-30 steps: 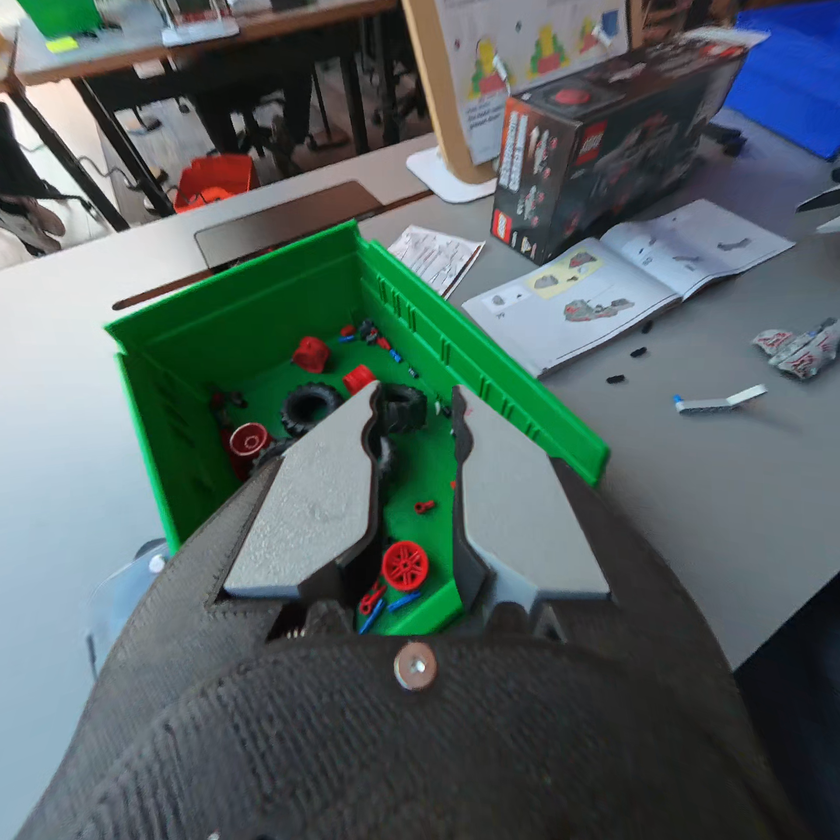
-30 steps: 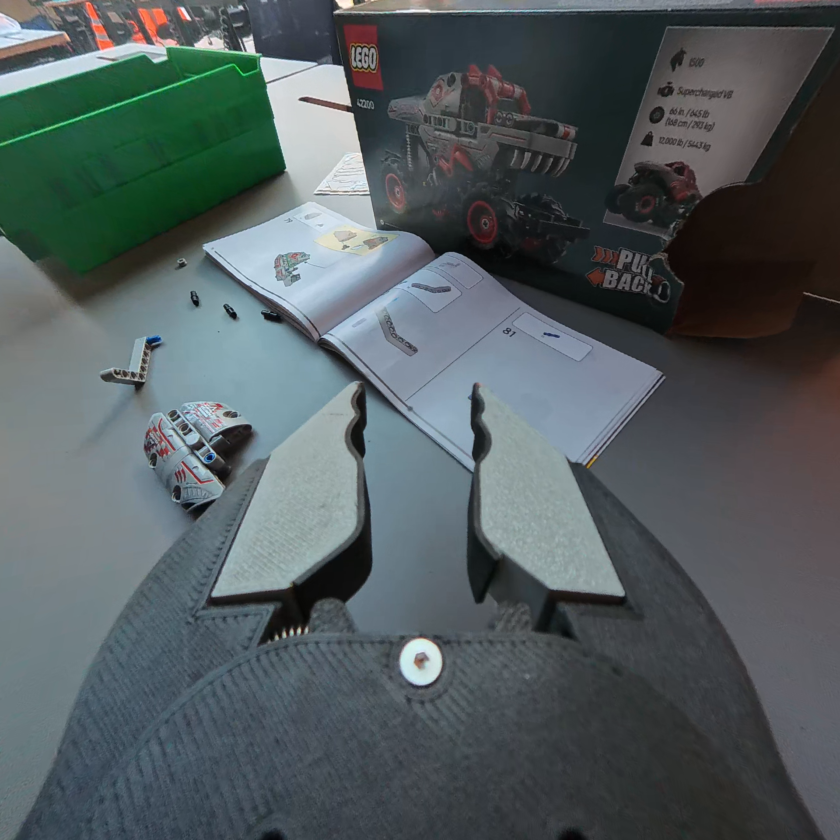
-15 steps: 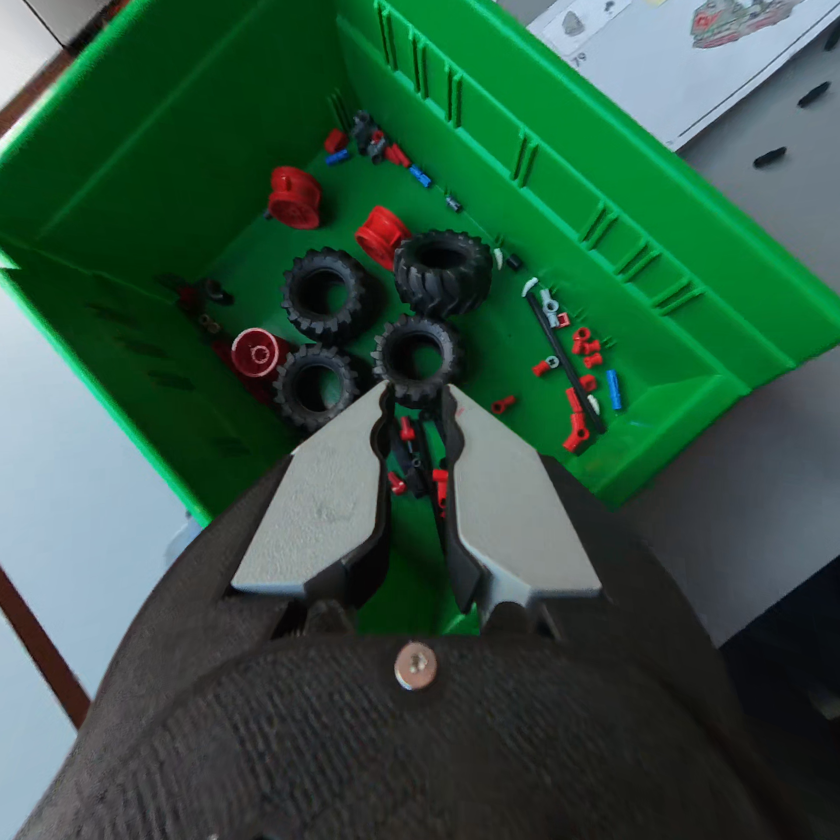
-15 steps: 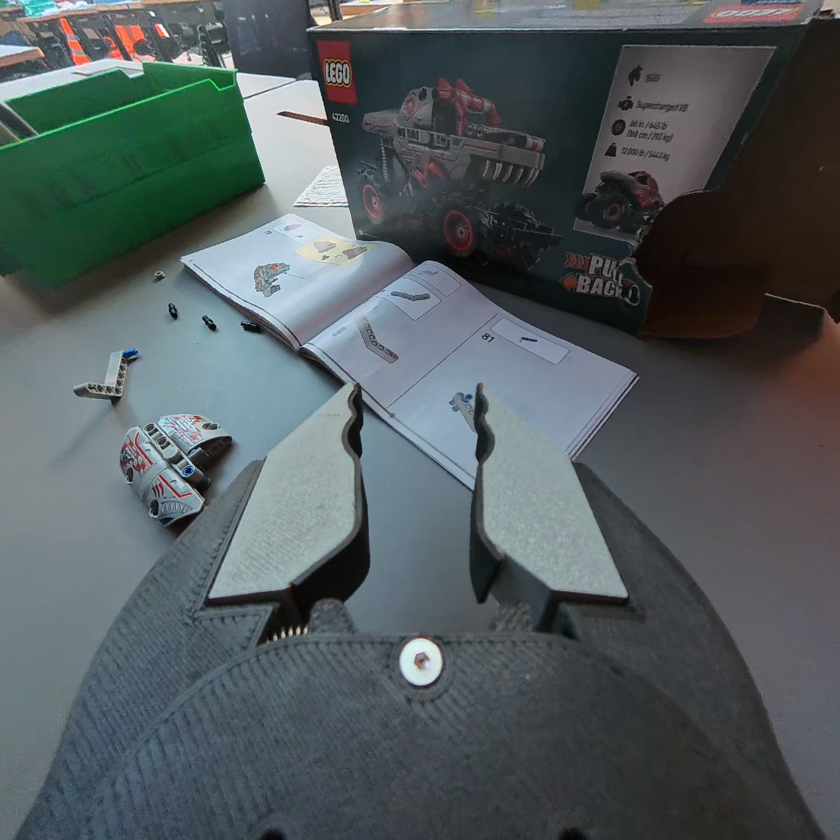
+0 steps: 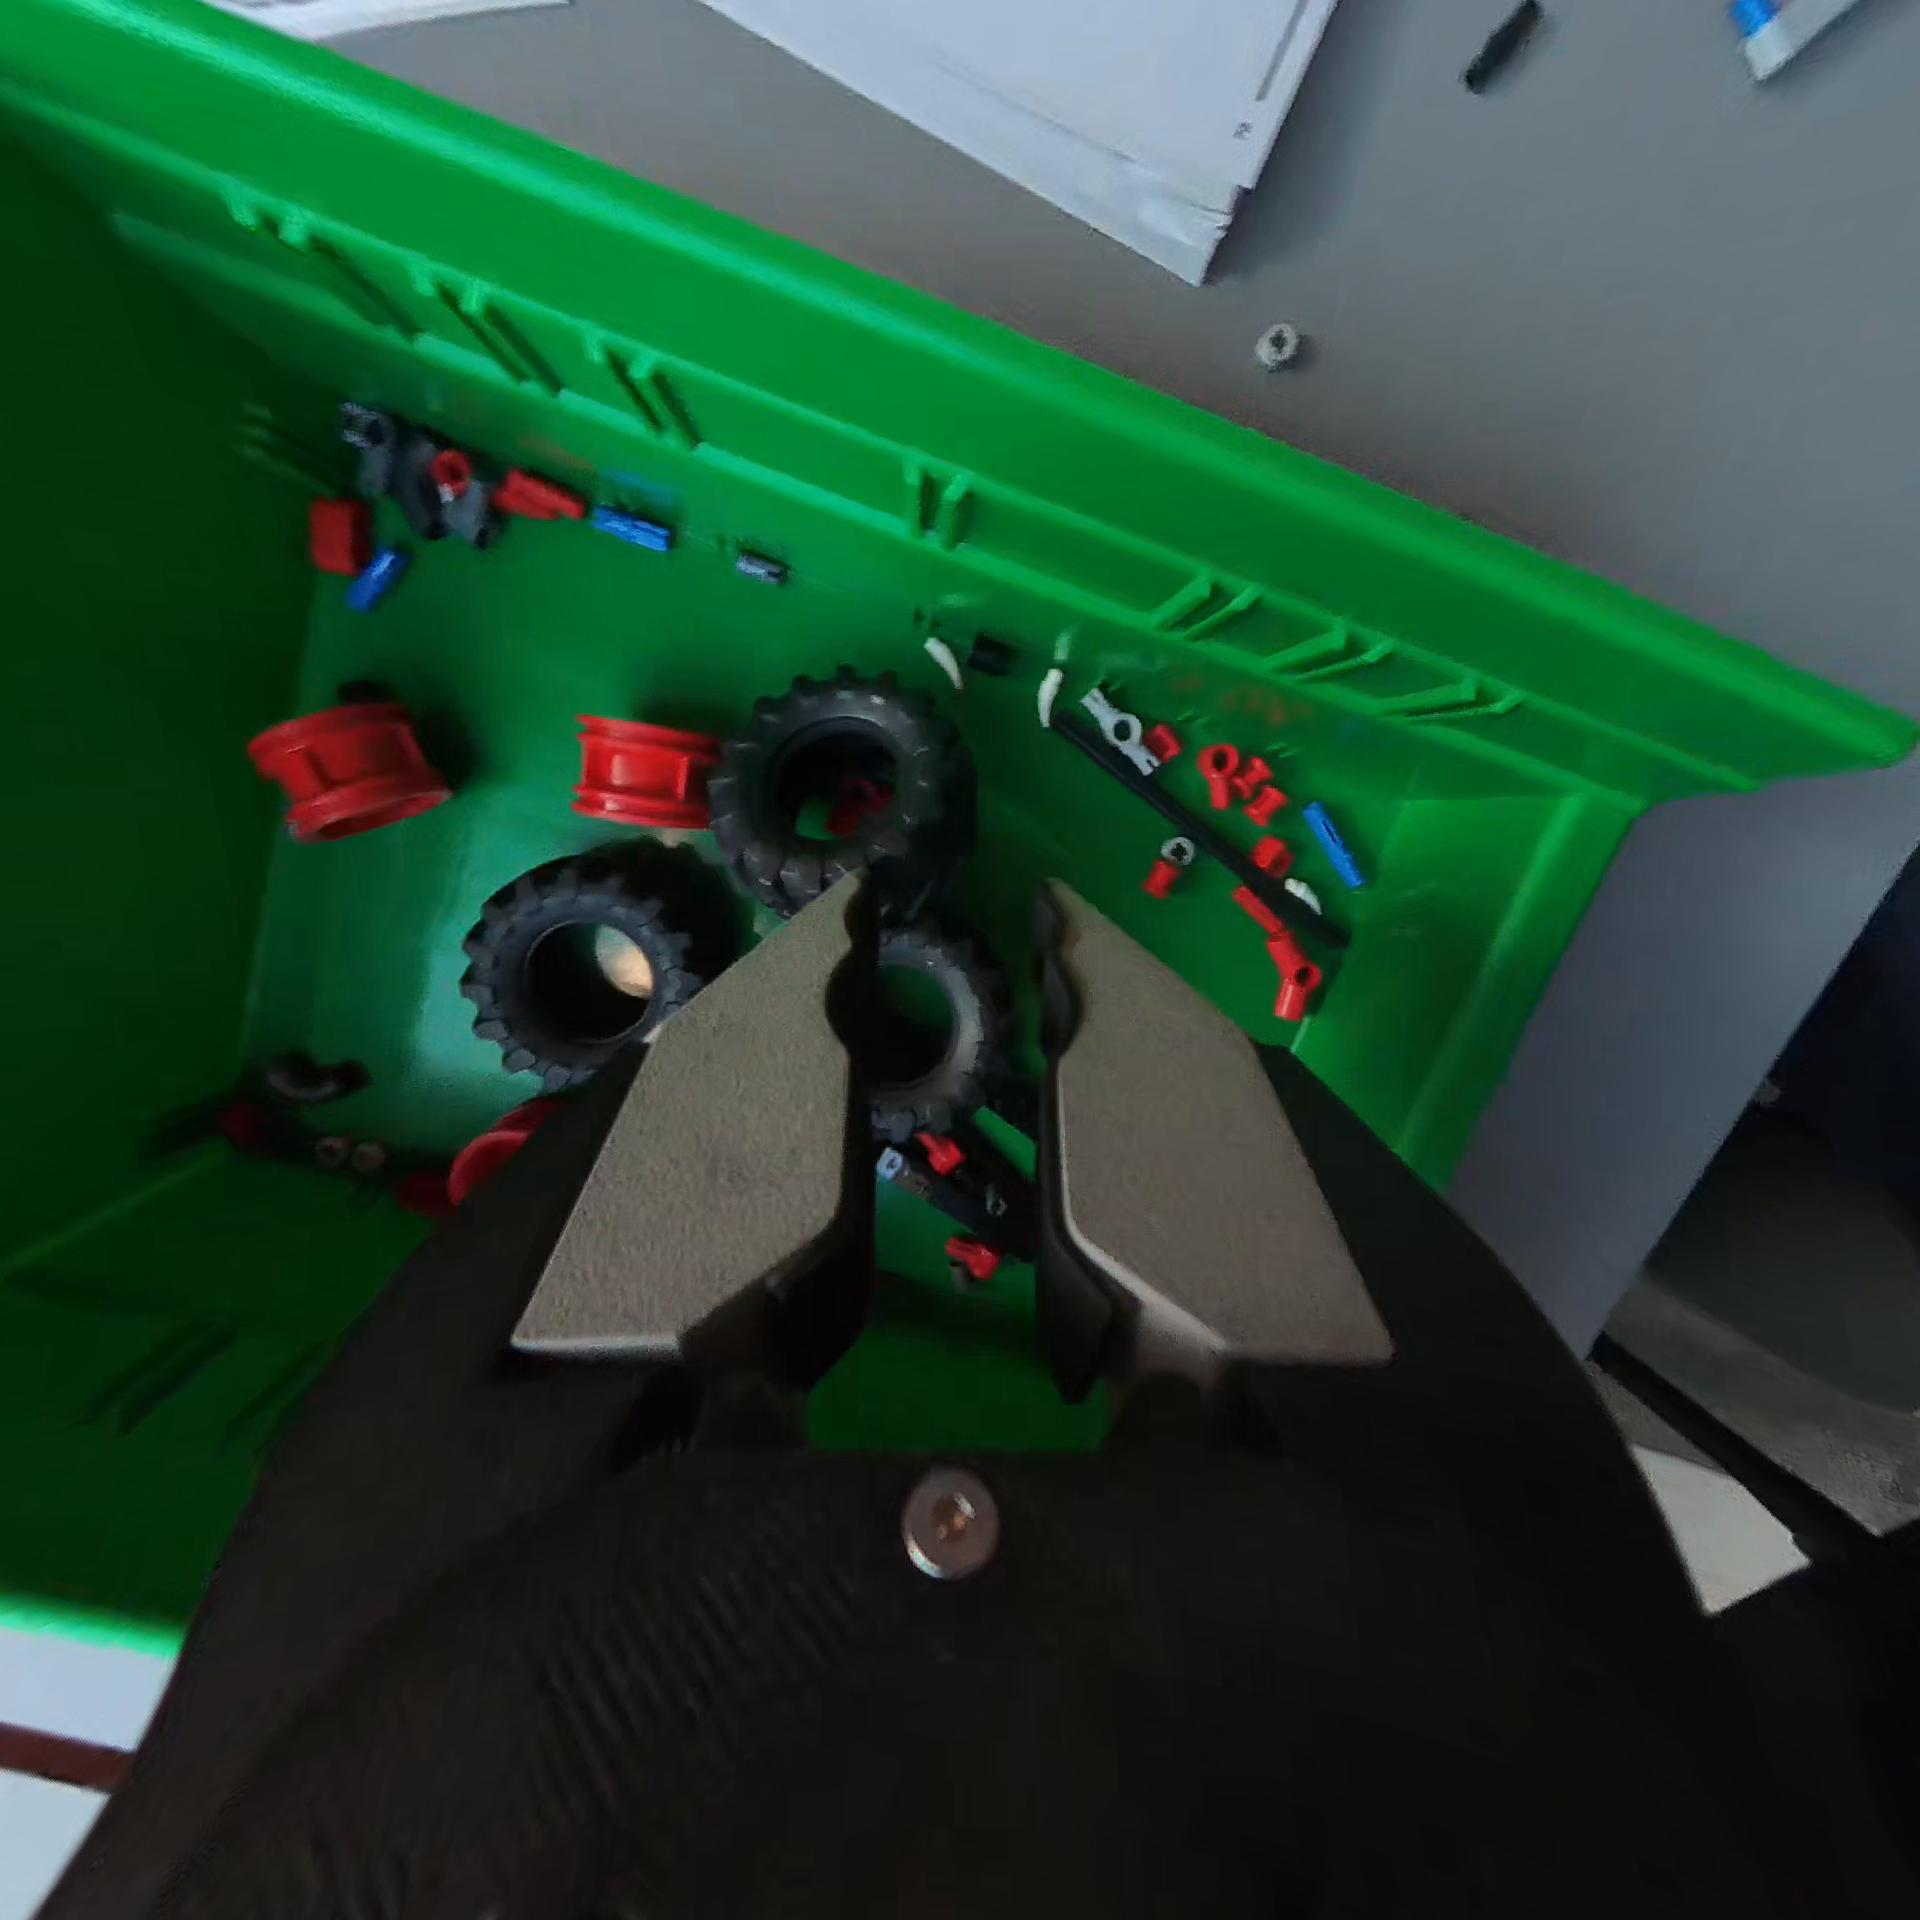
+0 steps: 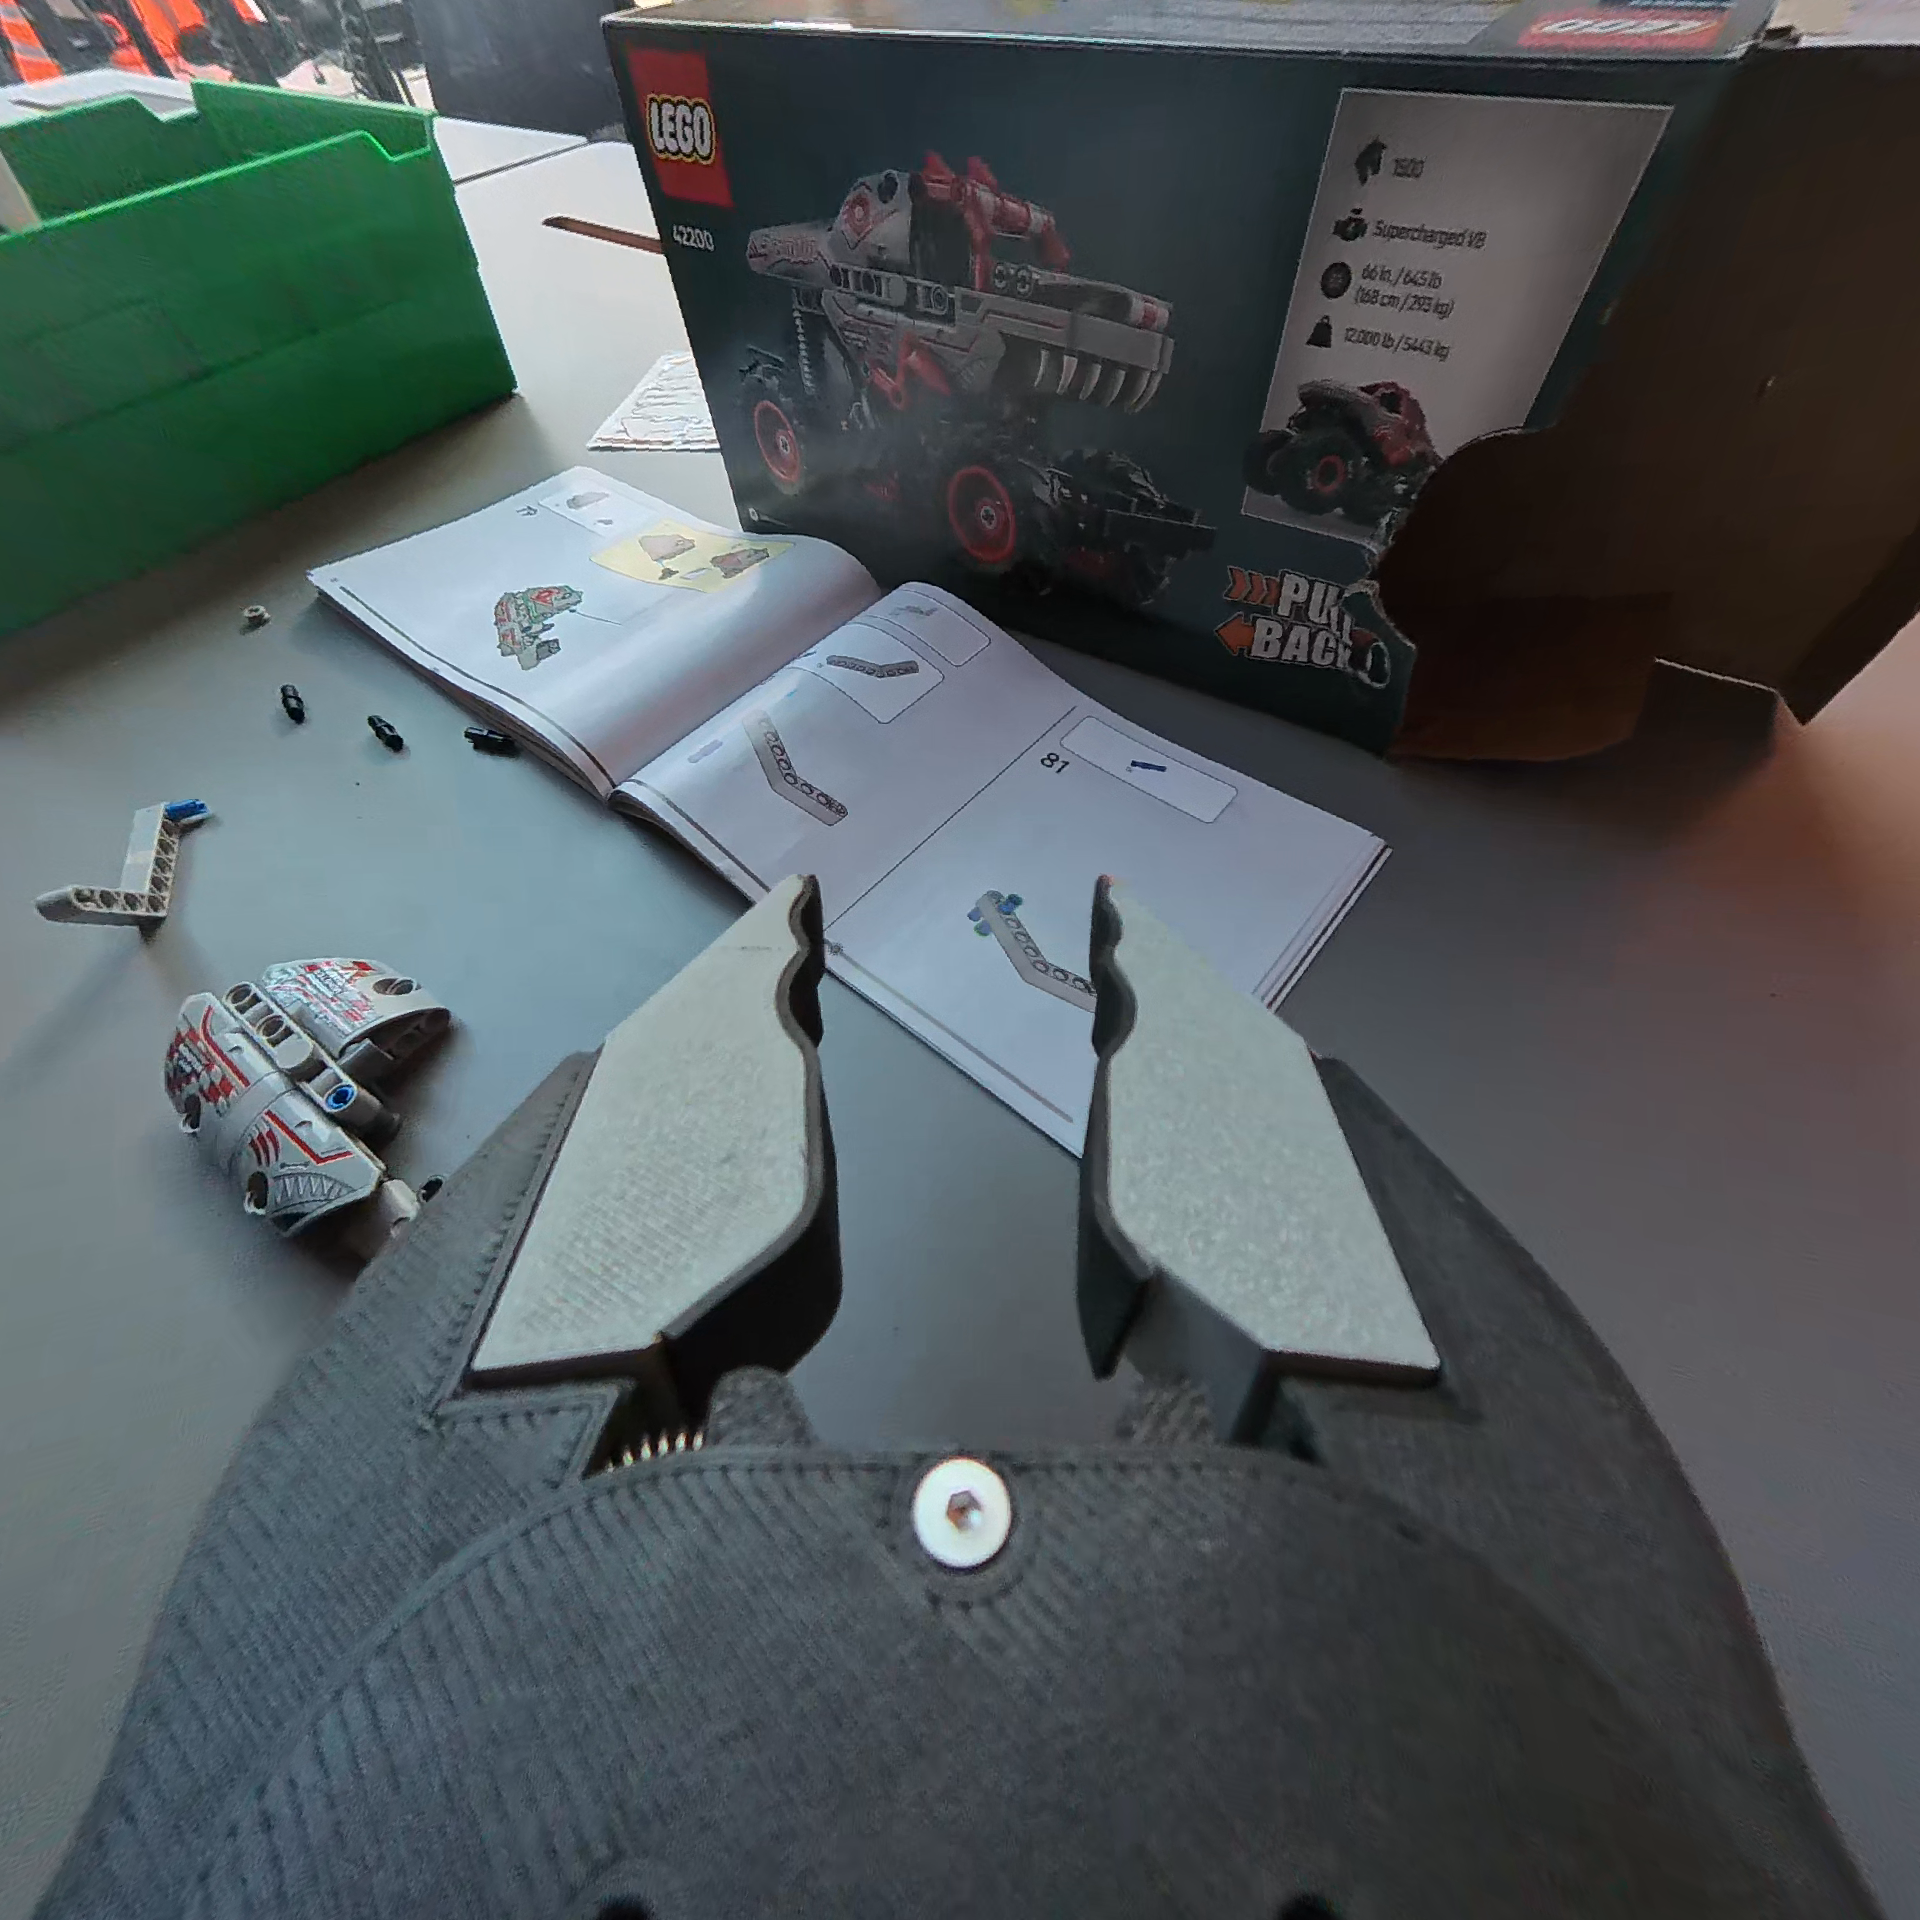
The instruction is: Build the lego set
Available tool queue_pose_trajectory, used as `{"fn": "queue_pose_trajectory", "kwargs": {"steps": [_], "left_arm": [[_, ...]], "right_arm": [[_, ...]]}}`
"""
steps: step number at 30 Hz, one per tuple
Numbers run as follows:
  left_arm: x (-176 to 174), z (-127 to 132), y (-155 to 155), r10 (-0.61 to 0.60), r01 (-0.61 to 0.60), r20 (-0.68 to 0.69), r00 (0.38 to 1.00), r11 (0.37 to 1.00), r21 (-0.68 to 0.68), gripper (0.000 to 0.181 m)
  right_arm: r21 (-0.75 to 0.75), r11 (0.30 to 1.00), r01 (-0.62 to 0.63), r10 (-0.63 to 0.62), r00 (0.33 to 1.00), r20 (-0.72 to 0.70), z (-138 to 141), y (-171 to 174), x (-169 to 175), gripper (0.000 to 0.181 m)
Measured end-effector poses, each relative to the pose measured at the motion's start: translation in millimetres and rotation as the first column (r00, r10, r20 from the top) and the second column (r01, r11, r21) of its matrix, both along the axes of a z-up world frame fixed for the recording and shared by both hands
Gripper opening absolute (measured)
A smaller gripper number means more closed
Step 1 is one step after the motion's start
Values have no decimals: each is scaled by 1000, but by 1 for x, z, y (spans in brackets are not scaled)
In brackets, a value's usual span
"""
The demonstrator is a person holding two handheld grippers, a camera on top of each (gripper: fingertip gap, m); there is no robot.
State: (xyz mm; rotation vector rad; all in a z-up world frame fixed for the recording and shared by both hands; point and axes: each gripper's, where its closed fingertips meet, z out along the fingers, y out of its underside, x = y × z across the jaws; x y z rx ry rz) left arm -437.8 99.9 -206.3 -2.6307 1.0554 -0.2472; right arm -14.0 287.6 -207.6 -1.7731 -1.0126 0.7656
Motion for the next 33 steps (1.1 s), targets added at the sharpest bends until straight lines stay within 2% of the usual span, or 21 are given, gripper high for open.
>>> {"fn": "queue_pose_trajectory", "kwargs": {"steps": [1,4,5,7,8,11,15,22,28,33], "left_arm": [[5,-2,0,-29,29,-1,1000,1000,4,17],[2,-13,2,-59,60,-99,993,998,11,11],[-16,-17,13,-7,20,-210,978,998,60,9],[-66,-18,29,115,-52,-451,885,987,150,5],[-71,-20,27,123,-69,-445,887,988,134,9],[-50,-12,19,133,-108,-226,965,987,120,17],[-34,7,1,141,-128,-88,986,981,144,22],[-7,19,-22,131,-127,-9,991,973,192,20],[7,26,-26,201,-211,73,977,962,175,21],[16,17,-30,285,-299,126,950,948,110,21]], "right_arm": [[0,1000,4,-4,1000,2,0,1,0,48],[-5,1000,19,-18,1000,11,-2,4,1,48],[-6,1000,25,-25,1000,15,-3,6,1,48],[-9,999,32,-32,999,22,-4,8,2,48],[-11,999,33,-33,999,25,-4,8,2,48],[-3,999,38,-38,999,29,-4,8,2,47],[-6,999,36,-36,999,40,-6,8,1,47],[30,999,34,-34,999,21,-1,7,1,45],[46,999,-1,2,1000,-20,8,-1,0,45],[52,998,-23,27,997,-77,21,-6,4,45]]}}
